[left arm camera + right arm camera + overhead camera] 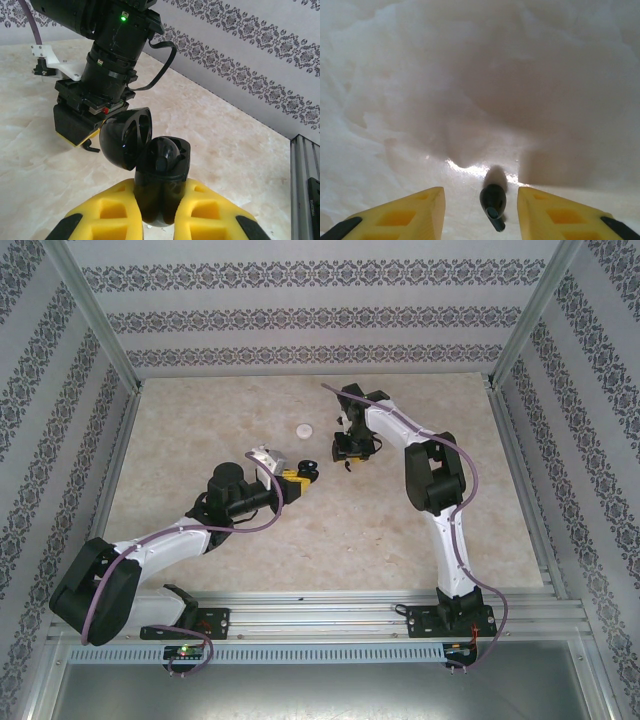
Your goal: Insert wireless bluetooth earbuds into charging case
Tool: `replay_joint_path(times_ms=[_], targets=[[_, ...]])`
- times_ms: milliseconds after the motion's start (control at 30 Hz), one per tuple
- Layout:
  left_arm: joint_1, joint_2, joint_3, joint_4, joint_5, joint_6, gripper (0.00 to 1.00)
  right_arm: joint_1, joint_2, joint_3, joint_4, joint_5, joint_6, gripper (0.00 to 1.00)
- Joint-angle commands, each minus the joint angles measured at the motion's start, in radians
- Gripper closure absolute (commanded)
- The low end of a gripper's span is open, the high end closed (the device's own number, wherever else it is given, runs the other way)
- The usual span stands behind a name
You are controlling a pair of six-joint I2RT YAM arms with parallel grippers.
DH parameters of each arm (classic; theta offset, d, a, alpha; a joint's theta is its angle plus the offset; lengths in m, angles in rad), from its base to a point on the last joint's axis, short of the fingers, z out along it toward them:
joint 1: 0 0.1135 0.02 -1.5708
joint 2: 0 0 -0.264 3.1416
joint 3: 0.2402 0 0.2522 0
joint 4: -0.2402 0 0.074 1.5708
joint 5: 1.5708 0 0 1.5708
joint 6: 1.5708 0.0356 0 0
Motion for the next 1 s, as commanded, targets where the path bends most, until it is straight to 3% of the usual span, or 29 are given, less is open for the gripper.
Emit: replay_joint_path(times_ms=[0, 467, 967], targets=[[0.011, -0.005, -0.012, 0.061, 0.016, -0.012, 1.00, 0.001, 0.022, 0.029, -0.039, 0.013, -0.029, 0.59], [0.011, -0.002, -0.013, 0.064, 0.020, -0.016, 1.00, 0.015, 0.051, 0.043, -0.063, 0.003, -0.052, 0.68], [0.012, -0.023, -0.014, 0.043, 0.022, -0.015, 1.00, 0.027, 0.048, 0.059, -0.080, 0.007, -0.057, 0.86]])
